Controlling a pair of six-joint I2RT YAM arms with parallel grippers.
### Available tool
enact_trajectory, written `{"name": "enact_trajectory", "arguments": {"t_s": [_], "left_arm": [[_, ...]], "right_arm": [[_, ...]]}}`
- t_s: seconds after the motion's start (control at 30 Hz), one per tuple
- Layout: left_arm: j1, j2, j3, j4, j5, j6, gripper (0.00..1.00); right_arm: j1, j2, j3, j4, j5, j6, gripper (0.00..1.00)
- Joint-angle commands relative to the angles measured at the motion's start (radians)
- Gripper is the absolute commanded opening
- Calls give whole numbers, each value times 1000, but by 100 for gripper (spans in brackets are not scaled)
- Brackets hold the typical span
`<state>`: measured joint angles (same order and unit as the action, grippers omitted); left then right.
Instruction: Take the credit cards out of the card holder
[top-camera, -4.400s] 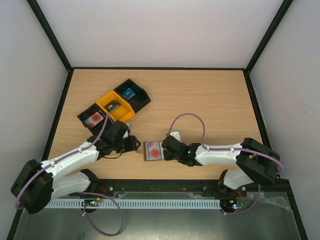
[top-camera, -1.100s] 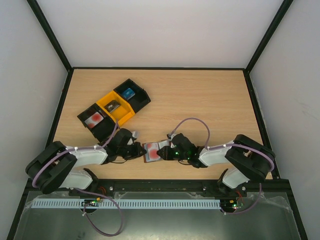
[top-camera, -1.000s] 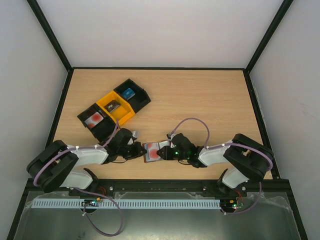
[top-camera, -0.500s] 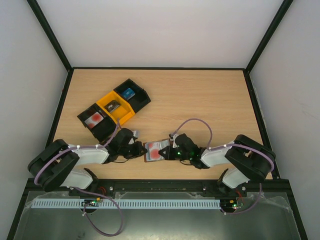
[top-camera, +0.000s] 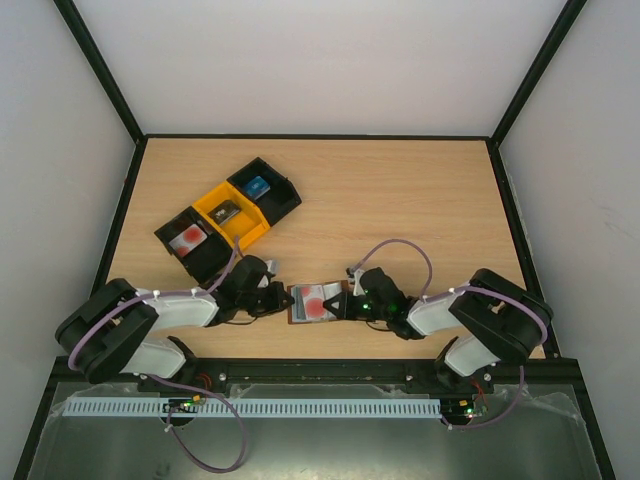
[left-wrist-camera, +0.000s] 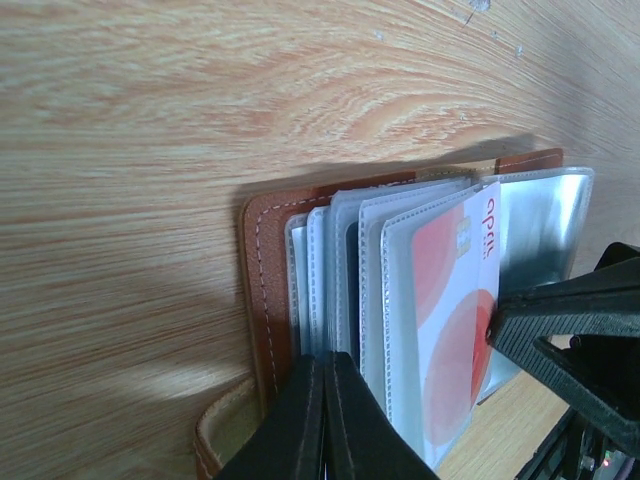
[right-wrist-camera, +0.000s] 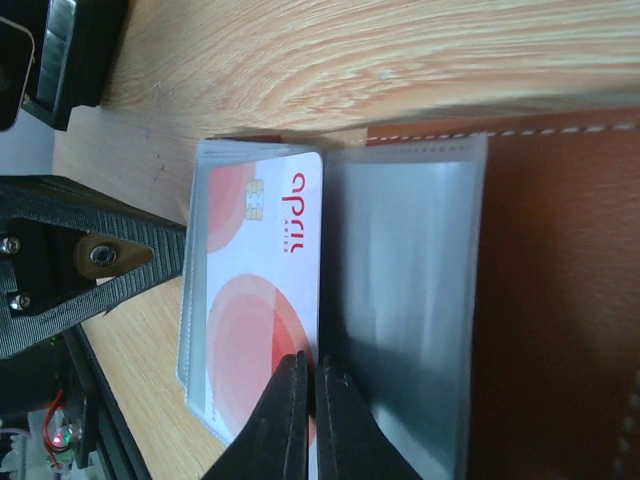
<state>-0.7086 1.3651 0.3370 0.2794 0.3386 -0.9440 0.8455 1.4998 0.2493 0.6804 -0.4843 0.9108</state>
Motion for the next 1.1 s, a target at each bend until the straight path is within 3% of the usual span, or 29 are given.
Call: {"name": "enact_trajectory", "arguments": {"t_s": [0.0,0.27,0.4,0.47,0.53,0.6,0.77,0.9,1.07], "left_arm": [[8,33,-19,-64,-58,-7,3],[8,22,-22,-14,-24,-43,4],[8,5,0,-29,-13,-62,9],[6,-18,12,-56,-32,-75,15],[2,-58,26,-95,-73,-86,18],[0,-90,34,-107,-90,-92,21],[-21,-112,61,-101,-85,-96,22],[-51,-86,54,-2,-39,-97,22],[-80,-5,64,27,-38,-91,19]], "right_arm": [[-42,-19,-31,31,-49,14,2],[-48,-49,-32,-8,-58,5,2],[-46,-14,0,-30,-69,-4,4],[-48,-5,4,-28,-72,0,10],[-47,1,5,-27,-66,10,23],[-49,13,7,-24,-67,13,27],[-59,63,8,35,-109,30,26],[-63,98,6,78,-132,46,24],[-97,123,-8,102,-155,41,15]]}}
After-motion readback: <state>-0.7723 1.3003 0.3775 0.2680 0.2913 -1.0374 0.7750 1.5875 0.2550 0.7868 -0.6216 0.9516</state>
